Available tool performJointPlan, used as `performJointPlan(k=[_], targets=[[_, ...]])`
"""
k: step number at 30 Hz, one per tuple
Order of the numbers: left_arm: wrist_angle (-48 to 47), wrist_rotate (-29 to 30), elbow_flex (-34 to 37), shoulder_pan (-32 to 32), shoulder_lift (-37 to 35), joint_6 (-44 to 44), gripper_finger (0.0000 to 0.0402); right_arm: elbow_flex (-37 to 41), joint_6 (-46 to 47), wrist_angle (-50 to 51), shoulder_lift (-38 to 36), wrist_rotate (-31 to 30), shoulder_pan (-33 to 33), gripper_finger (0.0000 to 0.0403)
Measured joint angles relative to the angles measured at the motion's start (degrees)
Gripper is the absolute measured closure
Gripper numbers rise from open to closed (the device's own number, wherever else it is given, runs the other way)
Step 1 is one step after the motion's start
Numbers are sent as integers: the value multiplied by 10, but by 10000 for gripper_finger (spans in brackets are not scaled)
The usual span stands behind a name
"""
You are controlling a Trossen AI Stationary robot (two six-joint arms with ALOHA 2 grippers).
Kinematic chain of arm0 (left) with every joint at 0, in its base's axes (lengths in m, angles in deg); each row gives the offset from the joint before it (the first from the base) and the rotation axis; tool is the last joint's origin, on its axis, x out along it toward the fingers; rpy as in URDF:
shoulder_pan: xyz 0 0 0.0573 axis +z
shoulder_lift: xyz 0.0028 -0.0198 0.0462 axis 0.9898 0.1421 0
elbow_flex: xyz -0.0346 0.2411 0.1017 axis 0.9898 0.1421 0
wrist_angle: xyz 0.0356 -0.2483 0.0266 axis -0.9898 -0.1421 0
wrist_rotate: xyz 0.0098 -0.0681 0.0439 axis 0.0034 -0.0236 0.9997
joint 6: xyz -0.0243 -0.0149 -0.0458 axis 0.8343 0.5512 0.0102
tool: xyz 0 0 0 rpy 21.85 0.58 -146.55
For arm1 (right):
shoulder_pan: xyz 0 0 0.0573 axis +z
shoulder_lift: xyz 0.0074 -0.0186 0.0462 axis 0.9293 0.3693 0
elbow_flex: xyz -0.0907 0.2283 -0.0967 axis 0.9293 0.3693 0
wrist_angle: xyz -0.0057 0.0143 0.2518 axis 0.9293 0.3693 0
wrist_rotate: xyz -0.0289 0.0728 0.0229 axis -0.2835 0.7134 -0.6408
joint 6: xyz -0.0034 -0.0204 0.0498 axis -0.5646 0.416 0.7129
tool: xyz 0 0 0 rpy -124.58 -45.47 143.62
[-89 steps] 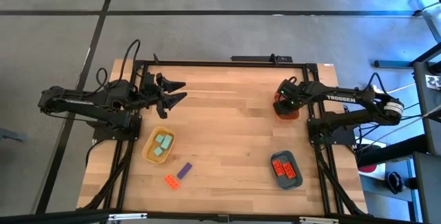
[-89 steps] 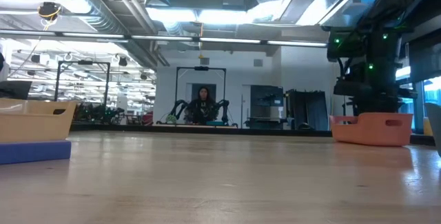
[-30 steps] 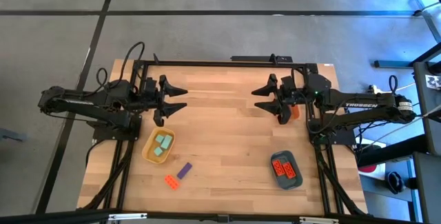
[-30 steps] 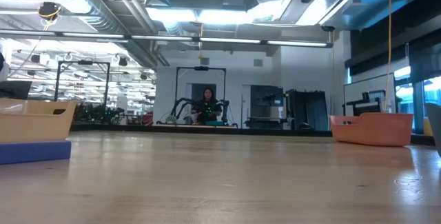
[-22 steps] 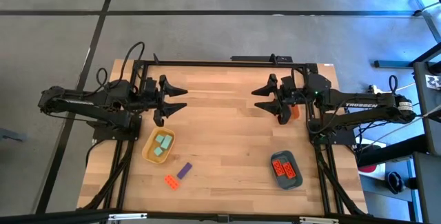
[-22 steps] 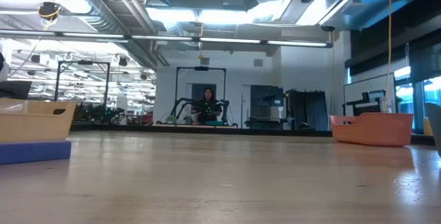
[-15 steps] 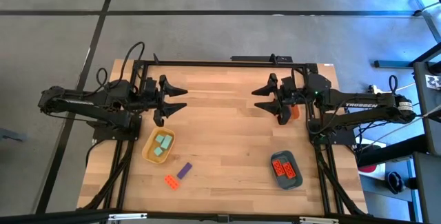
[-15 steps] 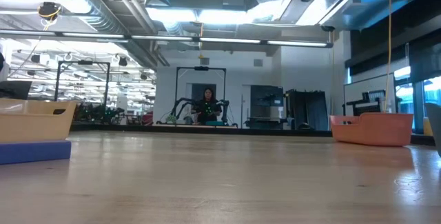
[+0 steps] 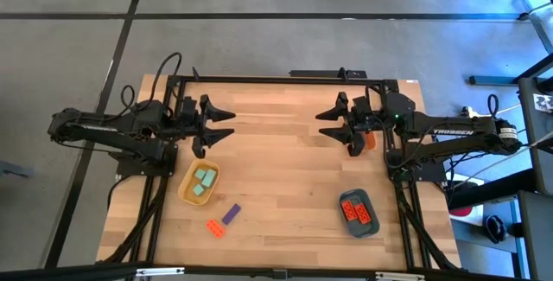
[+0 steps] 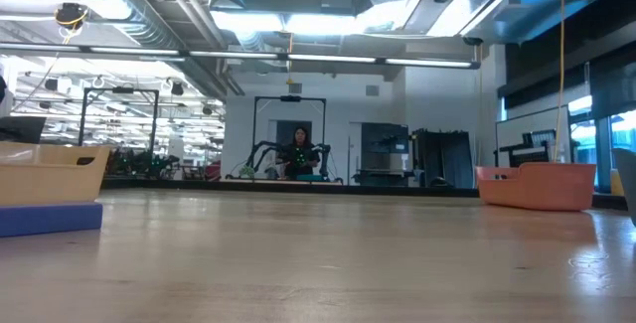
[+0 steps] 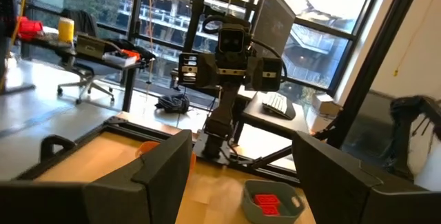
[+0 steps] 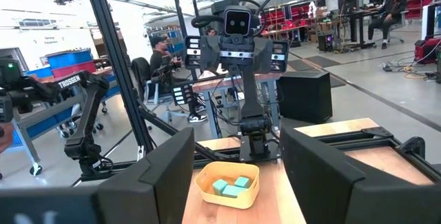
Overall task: Sort & place blocks by color
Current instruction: Put the purple block into the orange bin
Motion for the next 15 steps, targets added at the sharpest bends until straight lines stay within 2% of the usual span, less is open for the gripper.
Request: performJointPlan(k=[8,10,15], targets=[[-19,-15,-11,-19,31,70,159,0,1,0,0,0,0,185],[-67,-17,-39,-36,55,88,159,0,1,0,0,0,0,185],[-279,-18,-149,-99,143,150,159,0,1,0,0,0,0,185]])
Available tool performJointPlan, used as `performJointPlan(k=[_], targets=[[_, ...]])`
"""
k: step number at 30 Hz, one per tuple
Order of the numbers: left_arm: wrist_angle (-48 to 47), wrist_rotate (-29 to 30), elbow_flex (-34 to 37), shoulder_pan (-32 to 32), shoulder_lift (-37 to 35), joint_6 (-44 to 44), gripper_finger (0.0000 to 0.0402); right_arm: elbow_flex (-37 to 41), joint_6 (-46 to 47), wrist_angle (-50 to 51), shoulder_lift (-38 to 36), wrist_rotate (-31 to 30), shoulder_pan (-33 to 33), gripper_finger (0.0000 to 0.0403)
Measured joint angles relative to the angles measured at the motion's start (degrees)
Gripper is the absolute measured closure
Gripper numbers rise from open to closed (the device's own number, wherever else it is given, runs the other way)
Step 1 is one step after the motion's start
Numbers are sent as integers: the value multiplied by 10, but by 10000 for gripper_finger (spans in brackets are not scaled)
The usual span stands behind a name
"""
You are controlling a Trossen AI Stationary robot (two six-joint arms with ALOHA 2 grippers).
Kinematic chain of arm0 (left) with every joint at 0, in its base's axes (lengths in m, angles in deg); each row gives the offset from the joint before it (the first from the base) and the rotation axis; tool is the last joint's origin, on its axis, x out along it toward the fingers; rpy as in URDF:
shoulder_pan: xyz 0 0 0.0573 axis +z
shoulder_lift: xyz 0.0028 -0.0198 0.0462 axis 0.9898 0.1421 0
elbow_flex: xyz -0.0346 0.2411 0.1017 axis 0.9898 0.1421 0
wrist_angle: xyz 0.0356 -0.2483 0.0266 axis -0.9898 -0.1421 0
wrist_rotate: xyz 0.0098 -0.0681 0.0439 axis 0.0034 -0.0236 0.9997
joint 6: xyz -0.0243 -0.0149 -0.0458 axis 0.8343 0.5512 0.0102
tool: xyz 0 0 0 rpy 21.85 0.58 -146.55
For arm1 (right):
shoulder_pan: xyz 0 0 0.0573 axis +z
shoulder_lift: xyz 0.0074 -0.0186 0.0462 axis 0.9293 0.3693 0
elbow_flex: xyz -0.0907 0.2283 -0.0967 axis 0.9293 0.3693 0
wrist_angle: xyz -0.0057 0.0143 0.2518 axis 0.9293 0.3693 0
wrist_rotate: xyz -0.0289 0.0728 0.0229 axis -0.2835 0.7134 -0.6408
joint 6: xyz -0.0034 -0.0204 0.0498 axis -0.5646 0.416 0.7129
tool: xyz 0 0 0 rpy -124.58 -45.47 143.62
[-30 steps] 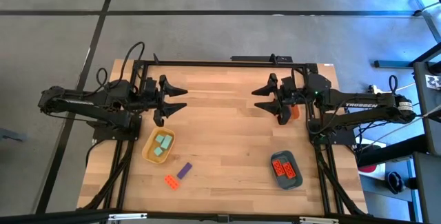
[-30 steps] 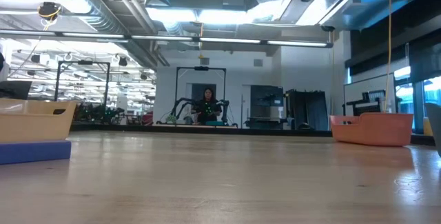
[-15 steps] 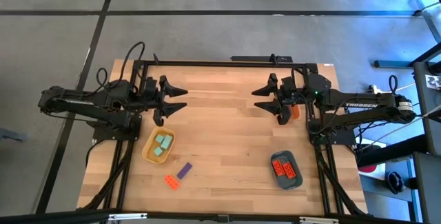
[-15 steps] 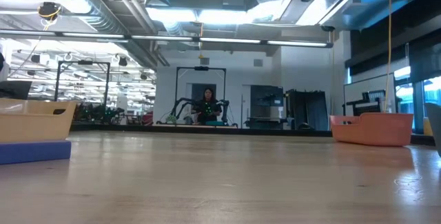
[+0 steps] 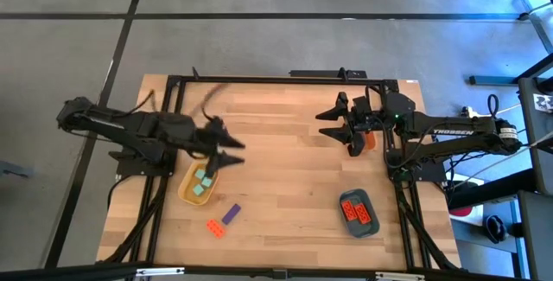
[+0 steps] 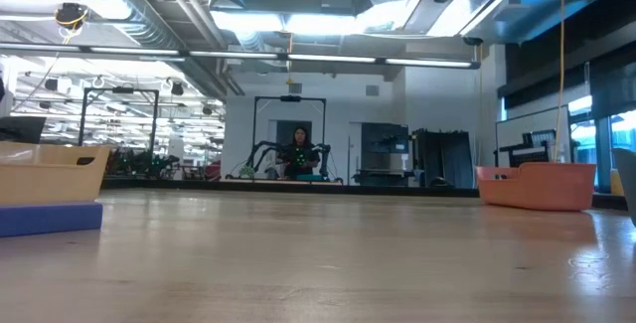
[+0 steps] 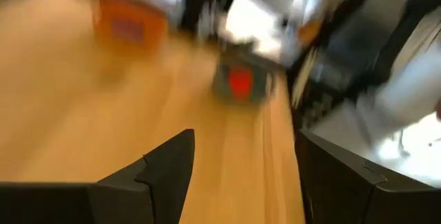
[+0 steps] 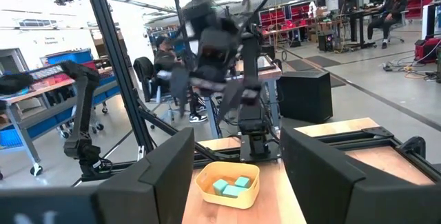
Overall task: Sort & place blocks by color
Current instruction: Put the purple block into the orange bin
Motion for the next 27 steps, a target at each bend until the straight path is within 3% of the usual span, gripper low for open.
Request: performJointPlan(k=[3,7,14,18,27], targets=[[-135,-10,-66,-47,61,64,159,0,0,0,0,0,0,185],[-235,-35,-116,-108,142,188,159,0,10,0,0,0,0,185],[-236,-95,-119,-187,269,439,159,0,43,0,0,0,0,185],[-218,-114,-119,-208,337,540,159,0,43,0,0,0,0,185],[-237,-130,-119,-210,438,616,159,0,42,1,0,0,0,185]])
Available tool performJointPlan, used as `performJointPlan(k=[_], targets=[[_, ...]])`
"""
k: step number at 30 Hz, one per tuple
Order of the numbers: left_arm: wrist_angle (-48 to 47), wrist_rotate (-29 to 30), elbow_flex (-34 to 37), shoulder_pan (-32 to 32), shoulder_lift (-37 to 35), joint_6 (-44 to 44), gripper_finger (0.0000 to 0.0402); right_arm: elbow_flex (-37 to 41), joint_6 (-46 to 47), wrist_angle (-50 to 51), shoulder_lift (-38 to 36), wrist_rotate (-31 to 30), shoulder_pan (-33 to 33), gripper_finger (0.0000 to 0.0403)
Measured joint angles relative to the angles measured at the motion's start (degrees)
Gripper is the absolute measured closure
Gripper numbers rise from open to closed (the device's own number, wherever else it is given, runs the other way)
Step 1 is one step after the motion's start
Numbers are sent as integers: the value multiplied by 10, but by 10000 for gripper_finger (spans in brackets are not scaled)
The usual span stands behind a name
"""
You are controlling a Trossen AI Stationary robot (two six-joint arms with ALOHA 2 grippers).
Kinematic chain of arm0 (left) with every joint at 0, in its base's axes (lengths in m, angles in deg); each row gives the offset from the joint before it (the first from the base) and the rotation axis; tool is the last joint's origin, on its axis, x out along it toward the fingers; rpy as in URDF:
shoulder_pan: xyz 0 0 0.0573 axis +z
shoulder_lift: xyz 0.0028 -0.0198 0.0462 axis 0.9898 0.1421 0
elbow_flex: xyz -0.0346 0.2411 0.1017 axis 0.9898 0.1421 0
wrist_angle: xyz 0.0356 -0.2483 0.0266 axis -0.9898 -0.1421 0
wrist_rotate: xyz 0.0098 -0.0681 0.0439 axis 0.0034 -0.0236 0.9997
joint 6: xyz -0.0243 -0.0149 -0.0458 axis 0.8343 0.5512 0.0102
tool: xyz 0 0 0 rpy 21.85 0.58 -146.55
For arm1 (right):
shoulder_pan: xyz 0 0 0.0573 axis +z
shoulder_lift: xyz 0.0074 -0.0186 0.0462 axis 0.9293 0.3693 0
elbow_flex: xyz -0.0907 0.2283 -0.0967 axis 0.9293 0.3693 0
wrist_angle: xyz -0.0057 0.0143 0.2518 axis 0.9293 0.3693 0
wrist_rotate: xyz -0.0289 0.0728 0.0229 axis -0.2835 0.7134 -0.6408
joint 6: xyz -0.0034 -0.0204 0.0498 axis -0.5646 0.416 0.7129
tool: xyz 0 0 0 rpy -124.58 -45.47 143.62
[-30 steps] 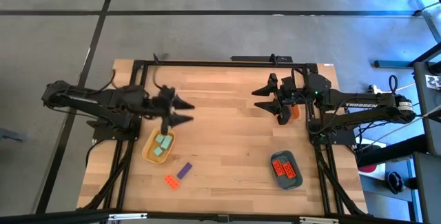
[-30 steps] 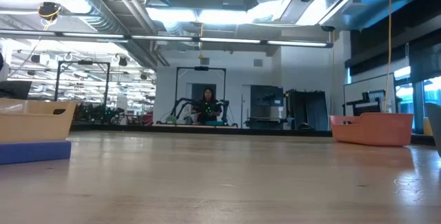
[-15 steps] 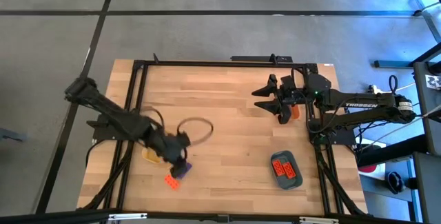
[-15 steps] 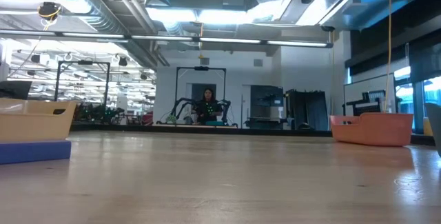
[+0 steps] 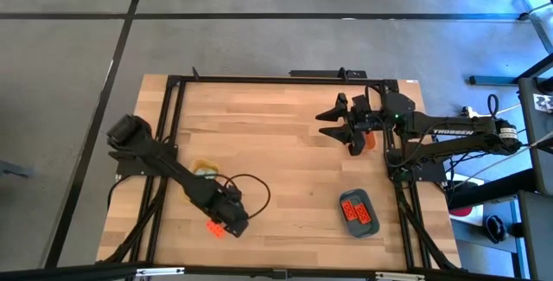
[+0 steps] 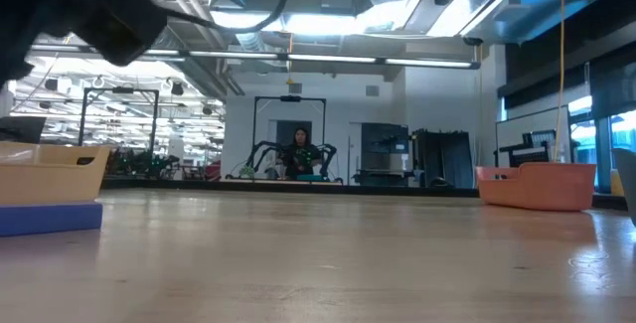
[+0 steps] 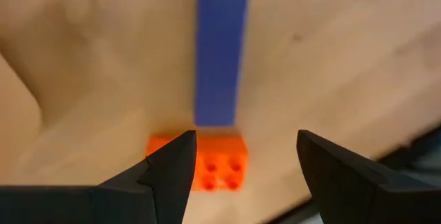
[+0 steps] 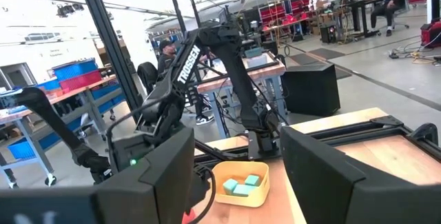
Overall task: Sort & place blocks by color
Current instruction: Put the purple block into the orange bin
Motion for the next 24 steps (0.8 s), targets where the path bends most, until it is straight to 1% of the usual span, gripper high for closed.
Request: performJointPlan(k=[5,7,11,17,19,24], targets=[[-24,61,0,0,10,6,159,0,0,1,0,0,0,185],[-28,74,0,3,10,6,159,0,0,3,0,0,0,185],[-42,77,0,11,10,-8,159,0,0,3,0,0,0,185],[0,61,0,25,31,-40,159,0,0,4,0,0,0,185],[-2,59,0,27,39,-42,159,0,0,5,0,0,0,185],[-21,74,1,27,51,-41,159,0,0,8,0,0,0,185]])
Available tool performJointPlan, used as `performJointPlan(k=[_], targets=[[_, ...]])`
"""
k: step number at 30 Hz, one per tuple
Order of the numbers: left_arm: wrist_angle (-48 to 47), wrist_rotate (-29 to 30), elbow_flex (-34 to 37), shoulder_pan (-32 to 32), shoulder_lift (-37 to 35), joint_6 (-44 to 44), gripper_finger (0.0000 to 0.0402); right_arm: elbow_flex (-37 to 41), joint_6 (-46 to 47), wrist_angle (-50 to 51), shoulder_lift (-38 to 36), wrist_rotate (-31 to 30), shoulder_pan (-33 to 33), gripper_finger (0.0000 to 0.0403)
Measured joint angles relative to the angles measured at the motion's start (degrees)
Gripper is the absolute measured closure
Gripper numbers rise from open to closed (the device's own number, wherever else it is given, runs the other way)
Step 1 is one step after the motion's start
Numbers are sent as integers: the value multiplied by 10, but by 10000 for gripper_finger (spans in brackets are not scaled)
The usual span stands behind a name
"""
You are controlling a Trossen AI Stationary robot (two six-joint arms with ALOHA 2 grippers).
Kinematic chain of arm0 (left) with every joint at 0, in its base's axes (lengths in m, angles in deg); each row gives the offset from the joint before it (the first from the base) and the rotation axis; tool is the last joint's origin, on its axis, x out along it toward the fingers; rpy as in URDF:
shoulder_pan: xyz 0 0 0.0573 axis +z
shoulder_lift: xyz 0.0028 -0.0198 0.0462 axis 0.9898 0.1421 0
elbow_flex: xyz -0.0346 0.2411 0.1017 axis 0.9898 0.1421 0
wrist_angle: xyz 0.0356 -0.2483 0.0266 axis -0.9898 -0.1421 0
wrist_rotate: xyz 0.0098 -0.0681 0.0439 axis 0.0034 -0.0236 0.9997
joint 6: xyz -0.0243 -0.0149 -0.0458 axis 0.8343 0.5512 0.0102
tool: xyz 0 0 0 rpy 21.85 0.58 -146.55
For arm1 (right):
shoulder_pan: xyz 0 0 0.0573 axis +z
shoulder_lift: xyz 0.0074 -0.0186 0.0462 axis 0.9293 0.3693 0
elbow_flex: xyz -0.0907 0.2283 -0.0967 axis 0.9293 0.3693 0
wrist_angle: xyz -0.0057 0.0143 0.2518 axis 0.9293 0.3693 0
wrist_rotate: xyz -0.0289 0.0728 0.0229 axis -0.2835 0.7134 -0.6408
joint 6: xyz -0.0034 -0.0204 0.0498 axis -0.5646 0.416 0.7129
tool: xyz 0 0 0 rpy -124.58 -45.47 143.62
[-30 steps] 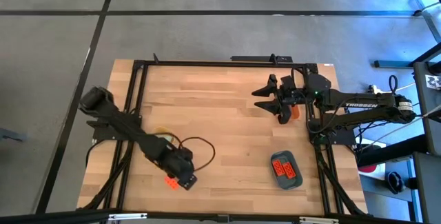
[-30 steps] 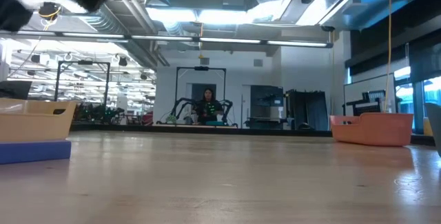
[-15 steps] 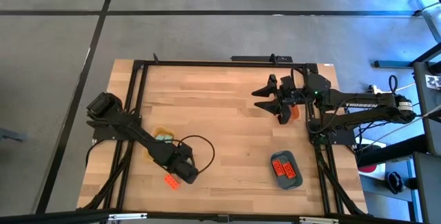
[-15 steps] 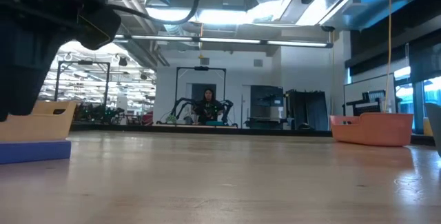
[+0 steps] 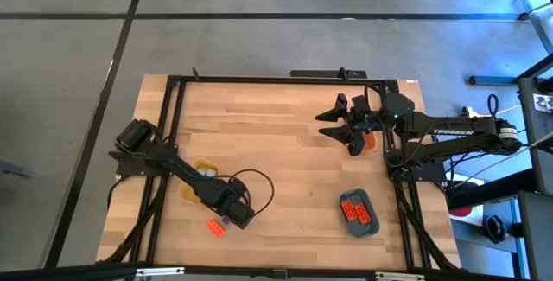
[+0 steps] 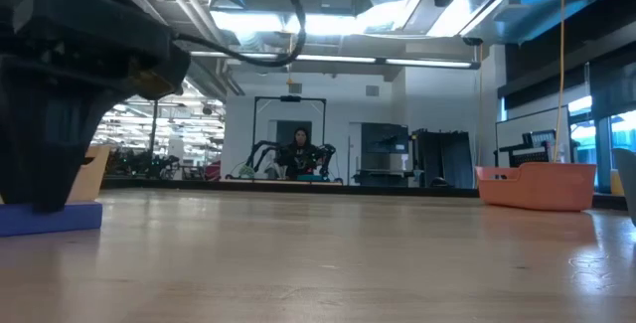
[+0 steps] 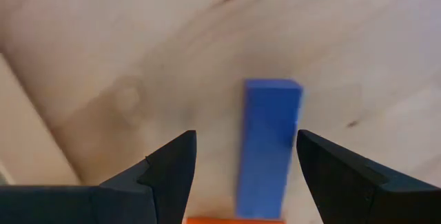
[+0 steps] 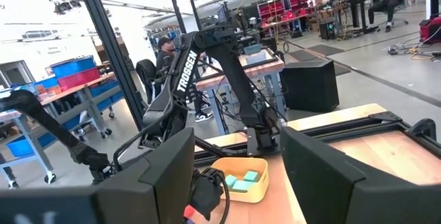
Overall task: Sort & place blocks by color
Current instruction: Put the purple block into the orange bin
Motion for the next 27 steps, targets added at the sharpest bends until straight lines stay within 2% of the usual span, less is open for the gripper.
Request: performJointPlan(k=[7,15,20,27], targets=[[31,-1,-1,0,18,0,159,0,0,2,0,0,0,185],[21,14,-1,1,18,-14,164,0,0,11,0,0,0,185],[14,15,0,1,18,-15,210,0,0,12,0,0,0,185],[10,18,0,1,17,-17,317,0,0,12,0,0,0,185]])
